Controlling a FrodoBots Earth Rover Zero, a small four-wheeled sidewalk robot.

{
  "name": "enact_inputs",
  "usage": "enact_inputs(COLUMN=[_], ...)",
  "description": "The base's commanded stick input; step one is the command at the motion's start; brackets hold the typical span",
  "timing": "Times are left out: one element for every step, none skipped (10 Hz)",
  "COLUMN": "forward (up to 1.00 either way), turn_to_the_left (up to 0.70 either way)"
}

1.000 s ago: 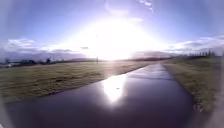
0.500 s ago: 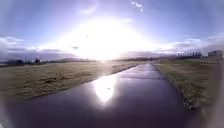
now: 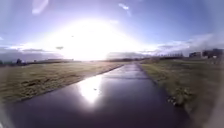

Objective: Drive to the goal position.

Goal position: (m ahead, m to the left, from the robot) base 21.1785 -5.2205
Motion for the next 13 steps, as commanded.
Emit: enact_inputs(forward=[0.0,0.0,0.0,0.0,0.0,0.11,0.33,1.0,1.0,1.0,1.0,1.0,1.0], turn_to_the_left=[-0.98,-0.79,0.0,0.0,0.0,0.0,0.0,0.0,0.0,0.0,0.0,0.0,0.0])
